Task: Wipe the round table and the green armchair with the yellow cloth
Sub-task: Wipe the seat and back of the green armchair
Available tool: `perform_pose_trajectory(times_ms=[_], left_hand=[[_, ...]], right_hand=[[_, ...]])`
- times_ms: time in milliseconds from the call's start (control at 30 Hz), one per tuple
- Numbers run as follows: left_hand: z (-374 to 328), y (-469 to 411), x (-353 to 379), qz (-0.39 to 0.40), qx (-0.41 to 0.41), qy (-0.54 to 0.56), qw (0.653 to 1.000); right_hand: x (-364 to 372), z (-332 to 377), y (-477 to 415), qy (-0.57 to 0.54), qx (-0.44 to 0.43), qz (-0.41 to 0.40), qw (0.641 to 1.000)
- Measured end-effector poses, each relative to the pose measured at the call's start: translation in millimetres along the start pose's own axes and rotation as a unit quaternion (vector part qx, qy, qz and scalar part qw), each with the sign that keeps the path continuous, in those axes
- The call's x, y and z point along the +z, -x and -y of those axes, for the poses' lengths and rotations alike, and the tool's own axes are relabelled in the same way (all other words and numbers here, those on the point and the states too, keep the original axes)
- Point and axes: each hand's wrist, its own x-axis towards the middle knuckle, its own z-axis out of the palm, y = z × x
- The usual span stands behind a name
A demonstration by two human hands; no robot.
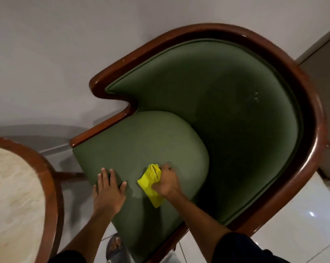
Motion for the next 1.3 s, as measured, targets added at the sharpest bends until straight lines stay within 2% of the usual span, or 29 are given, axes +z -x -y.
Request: perform_pose_trajectory(times_ms=[133, 233, 300, 400, 467, 500, 533, 633, 667, 733, 800, 867, 933, 967, 1000, 1100, 1200, 1300], left_hand=[[-18, 1, 1, -0.008, -0.010, 0.006, 1.000], [-14, 3, 4, -0.005, -0.001, -0.004, 1.000], [-6, 4, 6, -0.010, 0.017, -0.022, 1.000], [8, 4, 9, -0.019, 0.048, -0.040, 0.998], [17, 3, 7, -0.026, 0.075, -0.045, 0.996], [23, 3, 6, -0.028, 0.093, -0.051, 0.994], [30, 2, 5, -0.027, 0.113, -0.058, 0.992], [46, -1, 3, -0.026, 0.147, -0.066, 0.987], [50, -1, 3, -0.029, 0.145, -0.058, 0.987], [56, -7, 2, -0.041, 0.128, -0.024, 0.991], [60, -16, -1, -0.047, 0.121, -0.008, 0.991], [61, -24, -3, -0.055, 0.120, 0.002, 0.991], [61, -32, -3, -0.060, 0.121, 0.019, 0.991], [61, -34, -2, -0.058, 0.123, 0.023, 0.990], [61, -36, -1, -0.055, 0.125, 0.025, 0.990], [64, -42, -1, -0.036, 0.126, 0.022, 0.991], [65, -40, -5, -0.005, 0.121, 0.016, 0.993], [61, -36, -11, 0.015, 0.116, 0.016, 0.993]], right_hand=[[0, -9, -5, -0.016, 0.000, -0.025, 1.000], [1, -13, -9, 0.080, -0.029, -0.152, 0.985], [19, -11, -10, 0.111, -0.077, -0.212, 0.968], [75, -10, 13, 0.115, -0.188, -0.194, 0.956], [95, -26, 14, 0.193, -0.275, -0.180, 0.925], [90, -32, 1, 0.218, -0.285, -0.201, 0.912], [79, -32, -16, 0.212, -0.248, -0.229, 0.917], [25, -17, -73, 0.100, -0.017, -0.297, 0.950], [16, -9, -84, 0.093, 0.005, -0.297, 0.950], [24, 13, -93, 0.136, -0.060, -0.302, 0.942], [52, 41, -86, 0.203, -0.223, -0.247, 0.921], [76, 67, -85, 0.302, -0.379, -0.158, 0.860], [63, 90, -111, 0.357, -0.453, -0.107, 0.810], [49, 98, -128, 0.361, -0.461, -0.101, 0.804], [32, 103, -147, 0.349, -0.444, -0.108, 0.818], [-21, 93, -191, 0.286, -0.308, -0.175, 0.890], [-36, 45, -177, 0.218, -0.204, -0.223, 0.928], [-23, -5, -128, 0.161, -0.089, -0.281, 0.942]])
